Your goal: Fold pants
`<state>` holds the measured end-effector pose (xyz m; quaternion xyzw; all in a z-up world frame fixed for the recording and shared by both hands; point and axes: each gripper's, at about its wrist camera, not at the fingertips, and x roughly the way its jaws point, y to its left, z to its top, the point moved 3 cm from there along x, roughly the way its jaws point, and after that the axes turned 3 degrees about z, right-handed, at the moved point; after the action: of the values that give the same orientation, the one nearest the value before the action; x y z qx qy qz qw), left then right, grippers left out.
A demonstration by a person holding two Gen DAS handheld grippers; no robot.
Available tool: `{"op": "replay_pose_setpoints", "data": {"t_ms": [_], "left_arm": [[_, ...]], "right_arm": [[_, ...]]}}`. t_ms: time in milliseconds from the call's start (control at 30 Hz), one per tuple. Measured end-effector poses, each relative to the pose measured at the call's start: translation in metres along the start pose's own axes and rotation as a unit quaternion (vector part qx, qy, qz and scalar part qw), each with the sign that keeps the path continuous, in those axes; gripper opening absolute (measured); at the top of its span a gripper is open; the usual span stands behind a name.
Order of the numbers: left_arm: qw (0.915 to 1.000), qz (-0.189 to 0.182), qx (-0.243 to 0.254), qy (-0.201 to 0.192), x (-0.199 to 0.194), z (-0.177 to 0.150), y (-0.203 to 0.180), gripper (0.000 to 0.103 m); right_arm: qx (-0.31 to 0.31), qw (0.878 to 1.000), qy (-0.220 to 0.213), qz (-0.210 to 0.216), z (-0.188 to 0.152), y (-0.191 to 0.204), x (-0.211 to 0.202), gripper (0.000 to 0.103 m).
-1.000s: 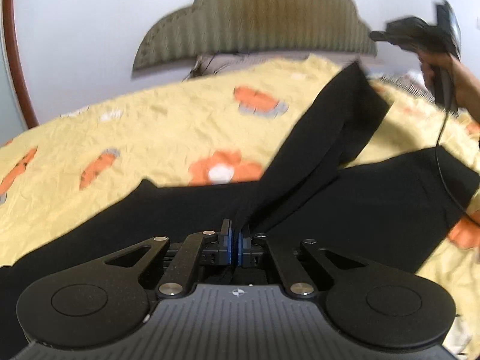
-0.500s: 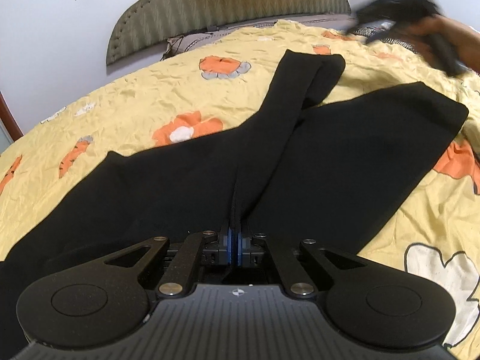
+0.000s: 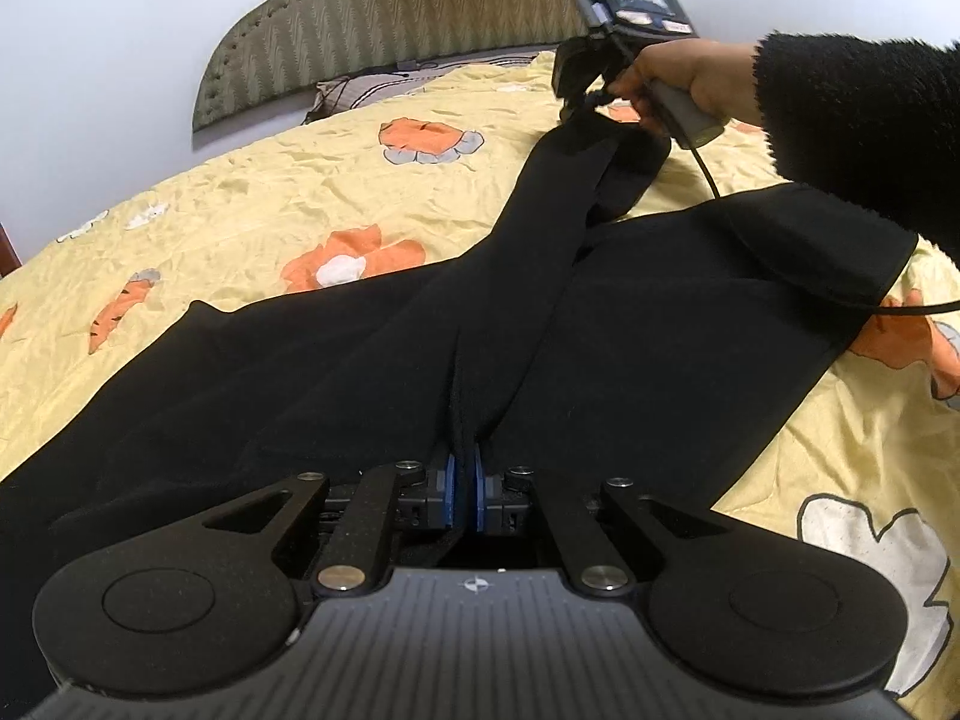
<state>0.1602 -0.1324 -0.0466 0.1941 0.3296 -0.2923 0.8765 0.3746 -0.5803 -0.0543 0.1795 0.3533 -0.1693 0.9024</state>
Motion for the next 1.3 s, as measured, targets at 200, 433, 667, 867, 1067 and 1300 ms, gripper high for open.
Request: {"op": "replay_pose_setpoints", "data": {"t_ms": [200,433,667,867,1067,1300], "left_arm": [[0.9995,0.003,-0.032,-0.008,-0.005,0.008,0.006,0.004],[0.9997,-0.005,0.013,-0.018,-0.024,0.003,-0.008,0.004],[0.9989,-0.01,0.047,0.002,-0.023,-0.012,-0.017,0.004],[0.9985,0.004,0.055,0.006,-0.021,-0.012,-0.021,0.007],[0.999,0.01,0.043,0.004,-0.02,-0.011,-0.019,0.009],[0.9992,0.014,0.037,-0.001,-0.022,-0.011,-0.016,0.008]], "right_arm": [[0.069,0.986,-0.126,0.088,0.017,-0.035,-0.077,0.008],[0.219,0.934,-0.218,0.18,-0.049,-0.135,-0.201,0.009],[0.265,0.957,-0.102,0.055,-0.183,-0.203,-0.242,0.013],[0.359,0.919,-0.123,0.108,-0.226,-0.208,-0.259,0.058],[0.372,0.915,-0.109,0.117,-0.218,-0.202,-0.246,0.064],[0.312,0.944,-0.098,0.042,-0.211,-0.201,-0.244,0.008]]}}
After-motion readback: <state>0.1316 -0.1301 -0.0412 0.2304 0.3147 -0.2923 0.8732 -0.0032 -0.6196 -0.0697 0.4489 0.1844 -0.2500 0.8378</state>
